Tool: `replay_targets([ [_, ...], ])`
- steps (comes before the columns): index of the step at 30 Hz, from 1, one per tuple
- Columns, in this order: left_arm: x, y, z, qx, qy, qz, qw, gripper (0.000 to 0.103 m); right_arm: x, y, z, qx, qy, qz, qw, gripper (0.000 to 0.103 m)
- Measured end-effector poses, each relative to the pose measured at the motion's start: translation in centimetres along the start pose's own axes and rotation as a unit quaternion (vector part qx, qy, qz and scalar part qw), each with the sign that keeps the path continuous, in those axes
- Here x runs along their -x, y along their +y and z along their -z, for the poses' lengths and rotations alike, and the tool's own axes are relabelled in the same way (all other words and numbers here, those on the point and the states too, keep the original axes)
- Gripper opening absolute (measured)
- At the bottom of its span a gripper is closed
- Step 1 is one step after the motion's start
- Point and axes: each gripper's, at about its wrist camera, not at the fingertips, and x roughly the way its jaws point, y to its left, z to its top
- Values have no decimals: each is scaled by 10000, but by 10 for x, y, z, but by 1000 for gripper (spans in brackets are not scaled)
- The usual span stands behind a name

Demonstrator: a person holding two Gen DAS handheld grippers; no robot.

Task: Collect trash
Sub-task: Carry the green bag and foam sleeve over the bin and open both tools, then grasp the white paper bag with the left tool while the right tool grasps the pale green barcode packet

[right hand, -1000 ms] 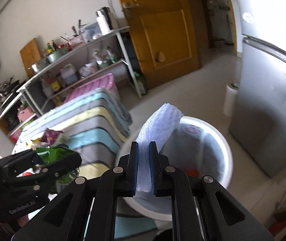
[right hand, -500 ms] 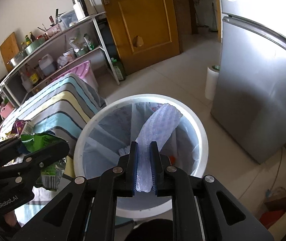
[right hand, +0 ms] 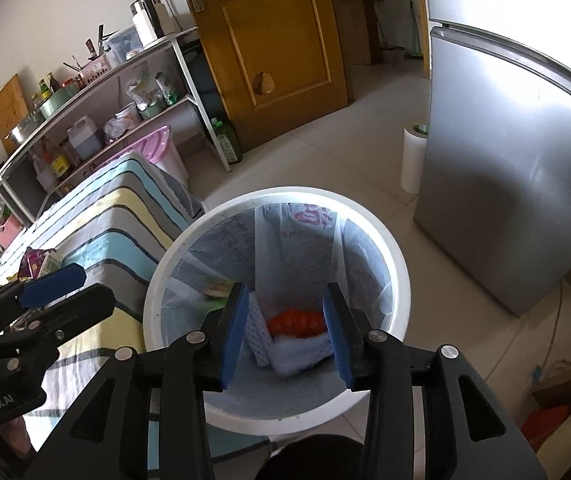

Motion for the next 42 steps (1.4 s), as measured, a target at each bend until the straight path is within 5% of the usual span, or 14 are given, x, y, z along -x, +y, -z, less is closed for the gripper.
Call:
replay_targets([
  [25,83,79,28,623,-640,-697,9936,66,30,91,1,482,-445,-652,9957,41],
  [39,129,177,66,1438,-804,-1503,9748,68,6,180,2,1028,-243,-1148,9878,44],
  [42,138,199,74,1656,-828,-1614,9694,68,-4,201,3,1163,-109,-1287,9848,53],
])
